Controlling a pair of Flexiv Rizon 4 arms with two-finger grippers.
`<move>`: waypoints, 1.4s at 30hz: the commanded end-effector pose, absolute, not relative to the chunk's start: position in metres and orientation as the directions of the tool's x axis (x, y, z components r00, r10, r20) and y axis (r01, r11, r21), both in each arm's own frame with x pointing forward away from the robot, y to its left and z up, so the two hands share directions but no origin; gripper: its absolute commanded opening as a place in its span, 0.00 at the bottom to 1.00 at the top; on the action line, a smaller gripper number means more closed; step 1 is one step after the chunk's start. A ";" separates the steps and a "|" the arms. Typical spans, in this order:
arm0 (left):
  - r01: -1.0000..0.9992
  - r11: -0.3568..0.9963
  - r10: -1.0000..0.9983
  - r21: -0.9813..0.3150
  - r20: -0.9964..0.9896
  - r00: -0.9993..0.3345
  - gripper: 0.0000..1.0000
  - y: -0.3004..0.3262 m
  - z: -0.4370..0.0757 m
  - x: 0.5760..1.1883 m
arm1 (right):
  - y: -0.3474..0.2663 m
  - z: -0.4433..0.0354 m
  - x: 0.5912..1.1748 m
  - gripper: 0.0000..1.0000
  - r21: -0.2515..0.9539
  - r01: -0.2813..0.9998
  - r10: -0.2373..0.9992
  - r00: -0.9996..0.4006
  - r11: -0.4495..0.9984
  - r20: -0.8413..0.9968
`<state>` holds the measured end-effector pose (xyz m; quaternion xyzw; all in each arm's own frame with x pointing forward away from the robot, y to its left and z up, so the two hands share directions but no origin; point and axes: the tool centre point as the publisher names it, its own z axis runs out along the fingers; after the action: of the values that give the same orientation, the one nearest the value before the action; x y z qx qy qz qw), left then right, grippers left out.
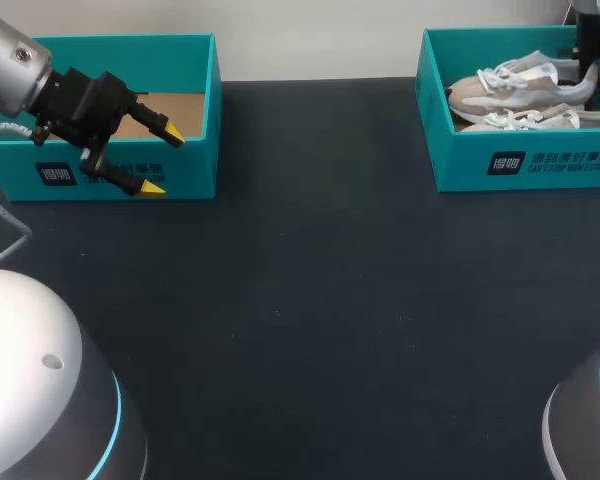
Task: Take the shoe out of the shoebox, open the shoe tongue, remove and reinsert the insole, then place the shoe into the shoebox
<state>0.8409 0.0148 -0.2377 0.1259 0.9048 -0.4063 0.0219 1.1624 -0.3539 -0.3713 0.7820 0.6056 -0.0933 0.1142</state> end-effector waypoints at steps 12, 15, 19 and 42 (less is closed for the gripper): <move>0.246 0.640 0.211 -0.728 -0.142 -0.967 1.00 0.015 -0.238 0.841 | -0.340 -0.335 1.153 0.56 0.139 0.959 0.922 0.275 -0.245 -0.272; 0.246 0.640 0.211 -0.728 -0.142 -0.967 1.00 0.015 -0.238 0.841 | -0.334 -0.322 1.145 0.66 0.149 0.958 0.921 0.280 -0.247 -0.270; 0.246 0.640 0.211 -0.728 -0.142 -0.967 1.00 0.015 -0.238 0.841 | -0.325 -0.306 1.133 0.79 0.168 0.951 0.918 0.297 -0.260 -0.261; 0.246 0.640 0.211 -0.728 -0.142 -0.967 1.00 0.015 -0.238 0.841 | -0.230 -0.238 1.044 1.00 0.249 0.894 0.894 0.418 -0.372 -0.164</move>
<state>0.8409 0.0148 -0.2377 0.1259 0.9048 -0.4063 0.0219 1.0737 -0.2381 -0.2429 0.8366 0.5382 -0.0403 0.0940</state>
